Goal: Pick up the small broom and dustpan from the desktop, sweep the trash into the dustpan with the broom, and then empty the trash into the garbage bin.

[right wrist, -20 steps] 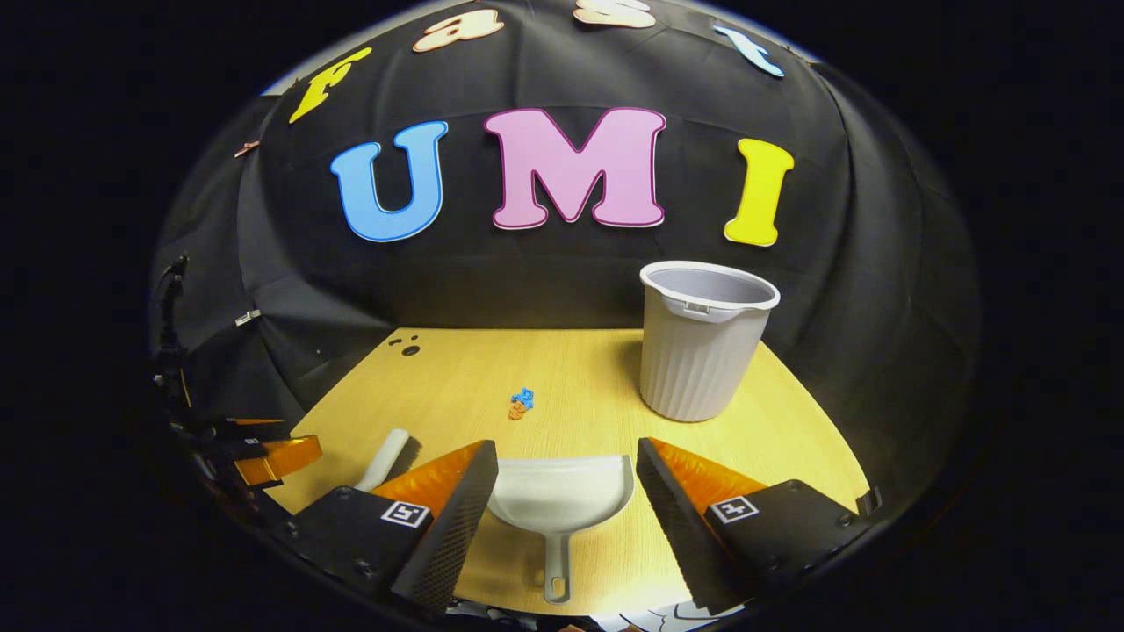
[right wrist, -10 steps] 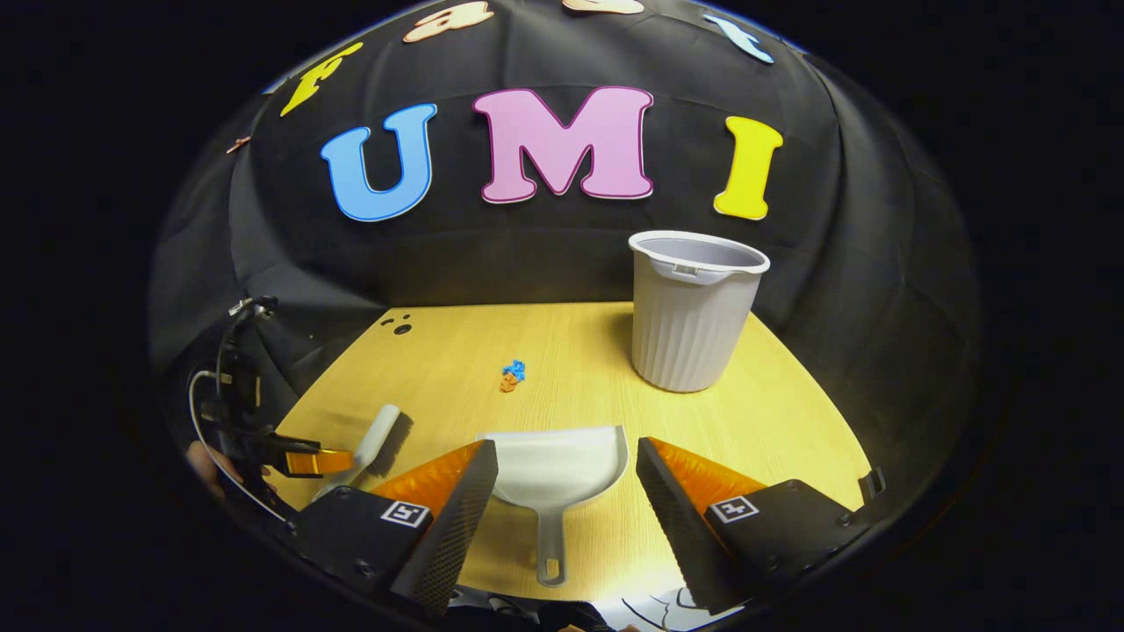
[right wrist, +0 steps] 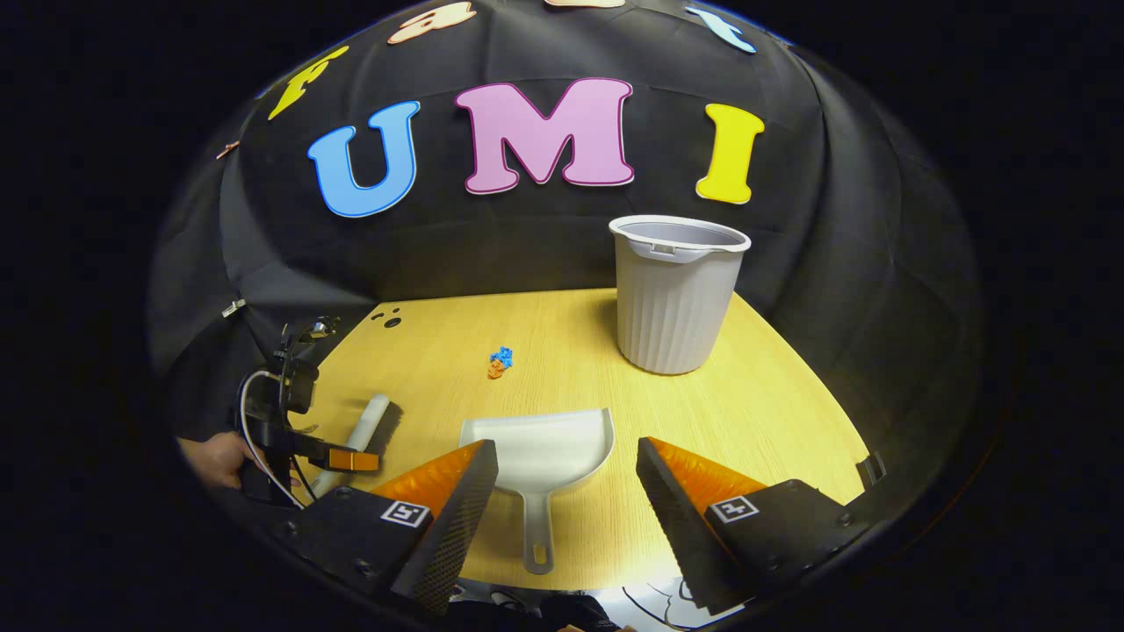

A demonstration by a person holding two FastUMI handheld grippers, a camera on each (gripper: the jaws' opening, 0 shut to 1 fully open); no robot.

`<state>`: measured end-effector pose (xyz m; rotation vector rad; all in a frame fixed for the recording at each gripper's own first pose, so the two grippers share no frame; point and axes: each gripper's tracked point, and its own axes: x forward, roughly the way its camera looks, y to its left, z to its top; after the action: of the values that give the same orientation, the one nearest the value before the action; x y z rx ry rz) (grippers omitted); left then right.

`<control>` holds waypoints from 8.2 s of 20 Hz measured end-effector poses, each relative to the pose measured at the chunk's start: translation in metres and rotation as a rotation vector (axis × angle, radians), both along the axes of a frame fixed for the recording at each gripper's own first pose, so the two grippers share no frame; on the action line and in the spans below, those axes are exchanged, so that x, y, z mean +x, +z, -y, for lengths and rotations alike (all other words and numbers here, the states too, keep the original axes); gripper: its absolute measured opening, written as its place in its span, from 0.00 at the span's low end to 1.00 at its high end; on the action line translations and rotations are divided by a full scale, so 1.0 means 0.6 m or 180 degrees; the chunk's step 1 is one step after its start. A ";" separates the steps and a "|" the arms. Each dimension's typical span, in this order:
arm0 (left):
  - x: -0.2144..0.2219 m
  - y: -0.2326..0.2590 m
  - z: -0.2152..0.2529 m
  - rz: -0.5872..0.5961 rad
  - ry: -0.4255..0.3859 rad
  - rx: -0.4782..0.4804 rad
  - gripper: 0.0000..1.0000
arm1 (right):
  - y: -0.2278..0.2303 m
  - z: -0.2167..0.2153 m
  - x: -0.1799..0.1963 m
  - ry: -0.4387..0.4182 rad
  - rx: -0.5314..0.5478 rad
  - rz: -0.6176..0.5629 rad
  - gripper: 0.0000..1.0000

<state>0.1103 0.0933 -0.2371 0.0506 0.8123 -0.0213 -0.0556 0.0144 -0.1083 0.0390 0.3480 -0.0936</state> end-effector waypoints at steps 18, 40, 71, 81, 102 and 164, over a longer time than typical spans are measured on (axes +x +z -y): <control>0.019 -0.028 0.006 -0.0023 0.0030 0.0108 0.34 | -0.041 0.003 0.014 0.0094 0.0139 -0.0305 0.99; -0.104 0.044 -0.016 0.0513 0.0282 -0.0051 0.27 | -0.320 -0.025 0.050 0.0147 0.0339 -0.1984 1.00; 0.135 0.093 0.086 0.0247 -0.0157 0.0065 0.25 | -0.326 0.028 0.092 0.1050 0.0064 -0.2019 0.35; 0.405 0.103 0.181 0.0227 -0.1203 0.1410 0.26 | -0.321 0.091 0.081 0.1035 -0.0034 -0.2198 0.35; 0.206 0.013 0.434 -0.0620 -0.3093 0.0613 0.27 | -0.328 0.102 0.073 0.1171 -0.0105 -0.2220 0.35; -0.071 -0.043 0.123 0.0097 0.0020 -0.0820 0.27 | 0.215 0.565 0.495 -0.0056 -0.0500 -0.1145 0.35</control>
<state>0.0676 0.0197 -0.2627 -0.1943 0.7739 -0.1188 0.2414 -0.3244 0.0205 -0.1319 0.6987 -0.1456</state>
